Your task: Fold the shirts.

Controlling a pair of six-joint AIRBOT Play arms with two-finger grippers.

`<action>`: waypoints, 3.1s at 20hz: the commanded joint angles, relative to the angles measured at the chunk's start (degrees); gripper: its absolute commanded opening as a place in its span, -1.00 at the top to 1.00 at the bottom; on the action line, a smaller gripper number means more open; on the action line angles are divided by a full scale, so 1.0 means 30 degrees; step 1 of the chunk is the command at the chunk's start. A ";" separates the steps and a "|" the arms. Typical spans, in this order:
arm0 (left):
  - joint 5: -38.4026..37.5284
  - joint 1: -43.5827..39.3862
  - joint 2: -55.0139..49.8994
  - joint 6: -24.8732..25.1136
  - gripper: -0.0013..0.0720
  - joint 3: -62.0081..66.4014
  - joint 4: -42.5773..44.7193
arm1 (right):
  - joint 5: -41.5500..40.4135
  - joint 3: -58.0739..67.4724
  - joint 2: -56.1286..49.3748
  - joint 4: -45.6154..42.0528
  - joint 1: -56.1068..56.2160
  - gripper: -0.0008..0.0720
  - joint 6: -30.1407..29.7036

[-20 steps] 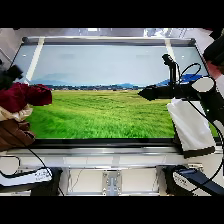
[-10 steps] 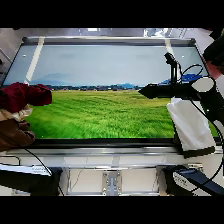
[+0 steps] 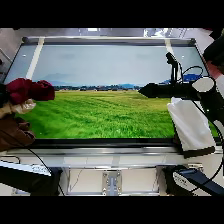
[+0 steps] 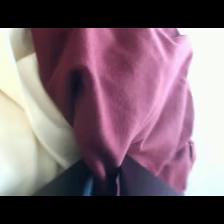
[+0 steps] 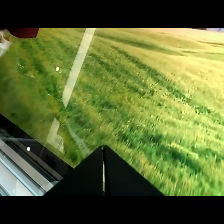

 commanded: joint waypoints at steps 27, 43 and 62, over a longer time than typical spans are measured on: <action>-0.9260 -1.2845 0.7541 1.2211 0.93 0.0000 -1.5191 | -0.1377 1.1497 0.1311 -0.1814 0.0007 0.94 0.0131; -0.6120 -1.1774 0.4167 0.5355 -0.96 -0.0036 -0.1931 | 0.7686 0.8692 -0.0189 -1.1511 -0.0736 0.40 0.3184; -0.2637 -1.4018 -0.5493 1.0236 -0.04 0.3446 -0.6805 | -0.2586 -0.5311 0.2725 -0.3432 0.4575 0.07 0.5610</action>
